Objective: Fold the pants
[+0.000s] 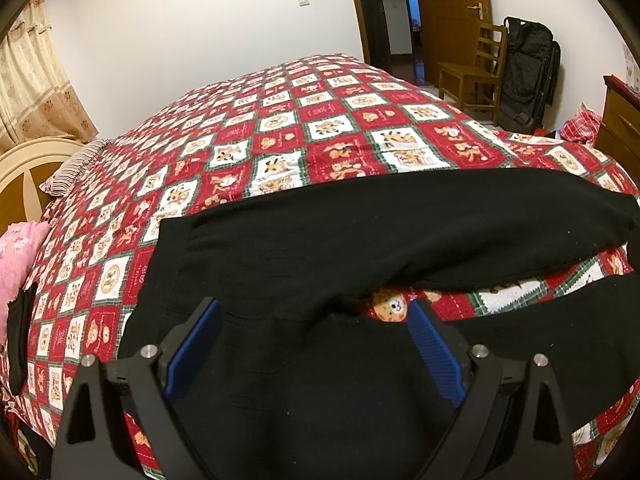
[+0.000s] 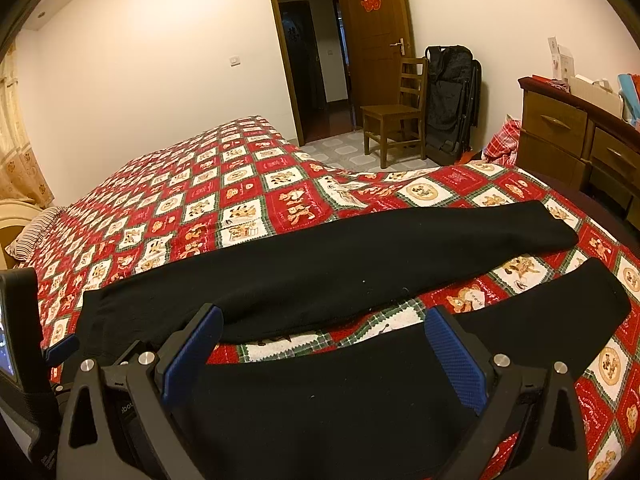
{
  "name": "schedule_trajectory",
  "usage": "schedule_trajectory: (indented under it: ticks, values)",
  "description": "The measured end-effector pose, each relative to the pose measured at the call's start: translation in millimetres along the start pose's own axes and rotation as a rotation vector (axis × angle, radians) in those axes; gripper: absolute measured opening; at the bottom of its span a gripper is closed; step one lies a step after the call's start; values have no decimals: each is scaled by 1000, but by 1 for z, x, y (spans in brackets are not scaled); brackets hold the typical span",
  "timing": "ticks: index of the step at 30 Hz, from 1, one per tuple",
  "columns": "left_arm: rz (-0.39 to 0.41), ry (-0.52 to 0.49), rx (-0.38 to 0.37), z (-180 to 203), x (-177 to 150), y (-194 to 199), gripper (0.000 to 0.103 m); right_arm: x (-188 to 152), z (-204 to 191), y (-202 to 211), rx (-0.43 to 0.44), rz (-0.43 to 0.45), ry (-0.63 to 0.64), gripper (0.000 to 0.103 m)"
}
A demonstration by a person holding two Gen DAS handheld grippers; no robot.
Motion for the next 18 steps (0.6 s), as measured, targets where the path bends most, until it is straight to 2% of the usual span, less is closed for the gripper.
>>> schedule_trajectory:
  ticks: [12,18]
  values:
    - [-6,1,-4,0,-2,-2,96,-1,0,-1,3,-5,-2,102]
    - [-18,4,-8,0,-4,-5,96,-14,-5,-2,11,-21,-6,102]
Point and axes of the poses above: each gripper's, at about its wrist camera, not at the fingertips, and y roughly against the way its jaws point, z to its right, x to its top, the point moved 9 cm from there along -y, roughly the way its jaws point, and after that the axes turned 9 degrees about x, right-handed, at the moved point
